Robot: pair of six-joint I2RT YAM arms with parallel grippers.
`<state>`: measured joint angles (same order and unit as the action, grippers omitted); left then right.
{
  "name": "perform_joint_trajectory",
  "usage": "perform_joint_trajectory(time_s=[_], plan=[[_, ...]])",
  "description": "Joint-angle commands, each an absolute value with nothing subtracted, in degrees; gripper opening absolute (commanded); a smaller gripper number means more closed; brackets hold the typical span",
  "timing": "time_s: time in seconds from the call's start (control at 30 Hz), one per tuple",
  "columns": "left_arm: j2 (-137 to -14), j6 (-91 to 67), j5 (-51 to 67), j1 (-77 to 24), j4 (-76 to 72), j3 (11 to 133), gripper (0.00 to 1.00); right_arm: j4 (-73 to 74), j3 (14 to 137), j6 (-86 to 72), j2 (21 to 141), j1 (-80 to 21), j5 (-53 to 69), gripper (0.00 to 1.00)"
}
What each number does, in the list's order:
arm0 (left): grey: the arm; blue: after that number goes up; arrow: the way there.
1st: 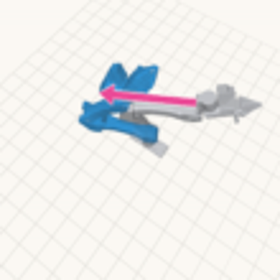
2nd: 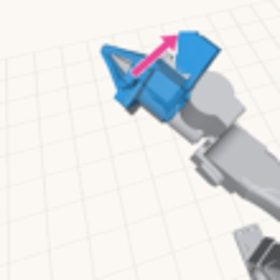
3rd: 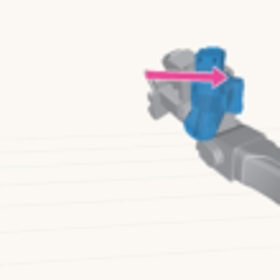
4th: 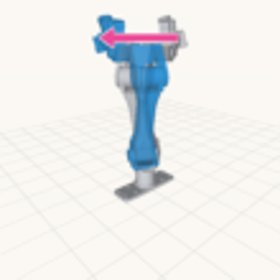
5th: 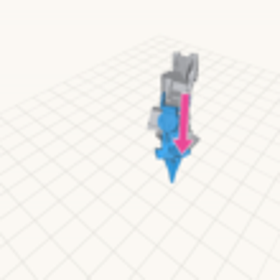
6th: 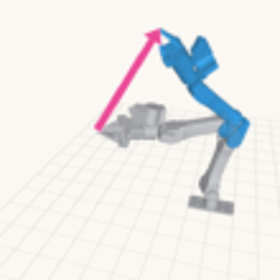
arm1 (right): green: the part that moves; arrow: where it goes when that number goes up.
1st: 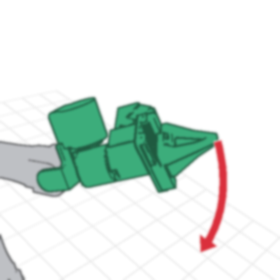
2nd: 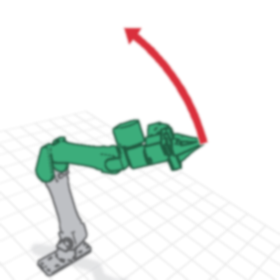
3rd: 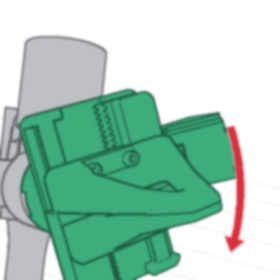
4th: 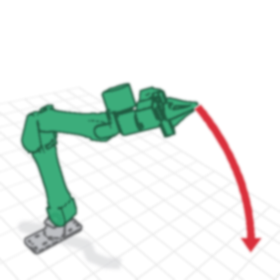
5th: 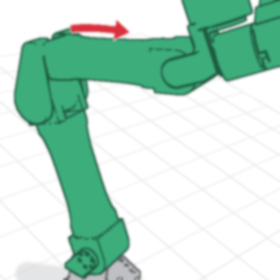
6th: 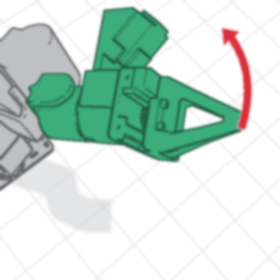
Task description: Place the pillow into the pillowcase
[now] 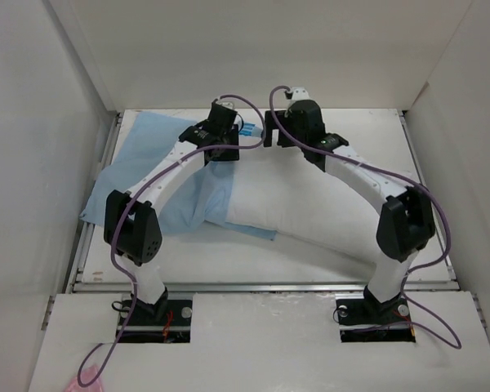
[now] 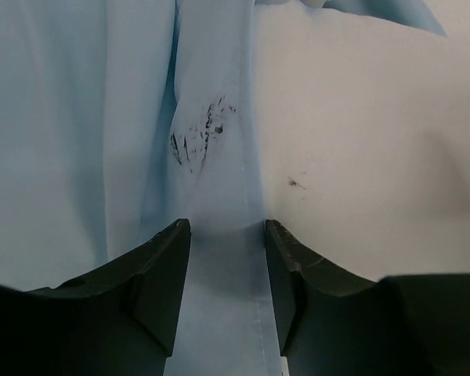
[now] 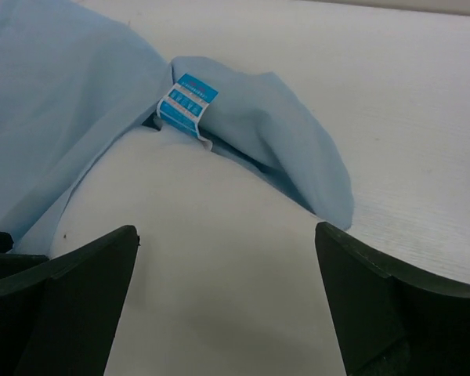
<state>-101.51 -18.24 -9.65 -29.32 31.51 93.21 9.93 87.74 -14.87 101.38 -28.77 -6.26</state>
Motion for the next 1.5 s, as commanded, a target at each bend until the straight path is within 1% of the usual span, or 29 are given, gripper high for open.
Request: perform_joint_trajectory(time_s=[0.0,0.07,0.13,0.17,0.2,0.23,0.27,0.3,0.33,0.37,0.4,0.43,0.53,0.57,0.6,0.7,0.8,0.87,0.9,0.93,1.03,1.1,1.23,1.27,1.3,1.37,1.43,1.47], plan=[[-102.3,-17.9,-9.3,-29.1,31.4,92.5,0.40,9.7,91.8,-11.0,105.6,-29.7,-0.4,1.00],[-103.0,-17.9,-9.3,-29.1,31.4,92.5,0.36,9.7,93.2,-11.0,107.4,-29.2,2.4,1.00],[-104.4,-17.9,-10.5,-29.1,31.9,93.1,0.28,10.3,93.8,-10.5,109.9,-29.2,4.1,1.00],[-105.3,-17.9,-11.2,-29.1,31.9,93.1,0.13,10.8,94.6,-10.5,110.6,-29.2,4.7,1.00],[-106.3,-19.1,-12.2,-29.1,32.6,93.8,0.02,10.8,94.6,-10.5,111.3,-29.2,5.3,1.00],[-106.3,-19.7,-13.2,-29.1,33.7,93.8,0.00,12.1,94.6,-9.8,112.4,-29.2,6.1,0.99],[-107.0,-19.7,-13.7,-29.1,33.7,94.6,0.00,12.1,94.6,-8.3,112.4,-29.2,7.2,0.95],[-107.1,-19.7,-13.7,-29.1,33.7,95.5,0.00,12.1,93.8,-7.3,113.0,-29.2,10.6,0.73],[-107.1,-19.7,-13.7,-29.1,33.7,96.2,0.00,12.1,93.2,-6.0,113.0,-29.2,12.7,0.55],[-107.1,-19.7,-13.7,-29.1,33.7,97.0,0.00,11.5,92.4,-5.2,112.3,-29.2,14.3,0.33],[-107.1,-19.1,-13.7,-29.1,33.7,98.2,0.00,10.6,91.2,-5.2,111.3,-29.2,15.2,0.00],[-107.1,-19.1,-13.7,-29.1,33.7,101.1,0.00,8.9,87.7,-5.2,109.8,-29.2,15.9,0.00],[-106.5,-19.1,-14.3,-29.1,33.7,105.5,0.00,-0.2,80.1,-5.4,100.2,-29.2,17.4,0.00],[-106.5,-19.1,-14.3,-29.1,33.7,108.1,0.00,-2.9,74.7,-5.4,95.1,-29.2,18.0,0.00],[-106.5,-19.6,-14.3,-29.1,33.7,109.2,0.00,-8.4,71.9,-6.1,92.7,-29.2,18.7,0.00],[-106.5,-19.6,-14.9,-29.1,34.7,113.4,0.00,-18.0,62.4,-6.6,86.1,-29.7,23.5,0.00],[-106.5,-19.6,-15.4,-30.4,35.2,115.7,0.00,-23.3,56.2,-6.6,83.7,-30.8,27.1,0.00],[-106.5,-19.6,-14.8,-31.8,35.2,116.4,0.00,-27.2,54.7,-6.1,83.7,-31.5,30.3,0.00],[-107.0,-19.6,-14.8,-32.9,35.2,117.2,0.00,-28.1,54.7,-6.1,83.7,-32.2,34.1,0.00],[-107.1,-19.6,-14.2,-33.6,34.5,117.2,0.00,-29.5,54.7,-6.1,85.8,-32.7,36.1,0.00],[-107.7,-20.1,-12.9,-35.0,34.5,120.0,0.00,-29.0,58.1,-4.8,89.4,-35.6,39.8,0.00],[-109.1,-20.9,-15.5,-35.7,34.5,121.9,0.00,-29.7,58.1,-4.8,91.1,-37.7,42.2,0.00],[-112.7,-22.4,-21.7,-35.7,37.3,128.1,0.00,-41.3,49.4,-8.3,87.8,-40.9,43.8,0.00],[-114.1,-23.1,-21.7,-35.7,38.1,130.6,0.00,-43.4,47.1,-9.1,87.8,-40.9,43.8,0.00],[-114.1,-23.1,-18.5,-35.2,38.1,130.6,0.00,-44.5,47.1,-9.1,87.8,-41.8,43.8,0.00],[-113.5,-22.4,-15.8,-36.2,38.1,129.6,0.00,-44.6,49.0,-9.7,90.1,-41.8,39.3,0.00],[-112.2,-21.8,-15.3,-37.4,37.5,127.5,0.00,-48.2,50.3,-13.8,93.7,-41.8,32.8,0.00],[-110.0,-21.8,-15.3,-38.8,37.5,124.3,0.00,-49.6,50.8,-14.9,94.6,-41.8,26.3,0.00]])
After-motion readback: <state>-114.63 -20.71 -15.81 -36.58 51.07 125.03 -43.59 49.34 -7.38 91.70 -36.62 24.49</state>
